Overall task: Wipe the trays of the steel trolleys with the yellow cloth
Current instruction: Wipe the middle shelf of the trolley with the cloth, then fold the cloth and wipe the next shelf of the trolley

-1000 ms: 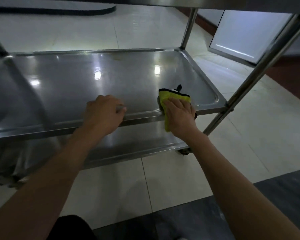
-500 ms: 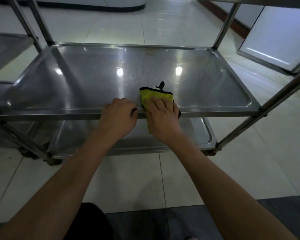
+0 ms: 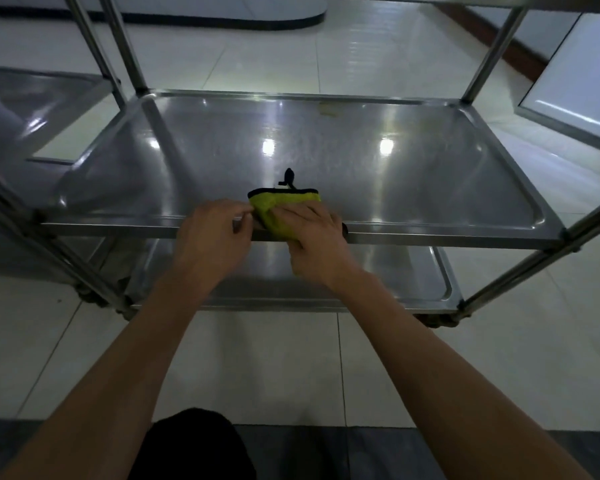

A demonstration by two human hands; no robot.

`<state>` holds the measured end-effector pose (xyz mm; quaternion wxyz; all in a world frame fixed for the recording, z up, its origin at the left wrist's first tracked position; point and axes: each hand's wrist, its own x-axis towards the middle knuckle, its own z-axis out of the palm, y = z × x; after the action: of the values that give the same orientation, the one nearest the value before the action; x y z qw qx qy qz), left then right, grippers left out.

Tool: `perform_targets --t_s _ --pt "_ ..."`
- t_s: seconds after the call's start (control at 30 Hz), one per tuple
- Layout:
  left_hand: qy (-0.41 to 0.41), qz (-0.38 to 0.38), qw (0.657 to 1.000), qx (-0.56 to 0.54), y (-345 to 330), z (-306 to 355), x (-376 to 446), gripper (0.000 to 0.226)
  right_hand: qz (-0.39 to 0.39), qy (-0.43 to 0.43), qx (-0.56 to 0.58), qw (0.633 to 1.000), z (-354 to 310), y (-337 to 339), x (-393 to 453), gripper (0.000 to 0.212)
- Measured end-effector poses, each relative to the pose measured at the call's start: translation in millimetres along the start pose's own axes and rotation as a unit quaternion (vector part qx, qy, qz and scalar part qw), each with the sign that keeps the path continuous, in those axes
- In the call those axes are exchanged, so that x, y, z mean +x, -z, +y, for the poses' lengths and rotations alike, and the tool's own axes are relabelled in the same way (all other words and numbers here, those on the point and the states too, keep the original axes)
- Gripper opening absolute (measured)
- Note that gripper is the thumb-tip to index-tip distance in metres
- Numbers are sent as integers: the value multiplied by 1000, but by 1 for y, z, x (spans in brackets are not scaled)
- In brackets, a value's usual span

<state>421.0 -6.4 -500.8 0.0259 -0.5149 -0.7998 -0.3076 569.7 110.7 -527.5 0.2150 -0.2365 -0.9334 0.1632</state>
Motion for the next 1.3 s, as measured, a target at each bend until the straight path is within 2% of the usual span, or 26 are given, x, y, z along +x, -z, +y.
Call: perform_targets --t_s 0.17,0.43,0.7,1.0,1.3 --pt "-4 -61 998 2 15 5 -16 25 55 0 60 997 -8 16 -20 57" --pt "55 -214 975 39 100 31 -42 38 -25 -93 60 994 -80 84 -49 57" --pt "45 -258 964 47 210 115 -40 40 -54 -163 60 983 -165 198 -78 50" --pt "-40 -305 951 43 304 244 -20 43 9 -272 29 962 -222 372 -122 47" --pt "-184 -329 926 35 307 421 1 39 121 -360 -7 925 -184 508 -207 43"
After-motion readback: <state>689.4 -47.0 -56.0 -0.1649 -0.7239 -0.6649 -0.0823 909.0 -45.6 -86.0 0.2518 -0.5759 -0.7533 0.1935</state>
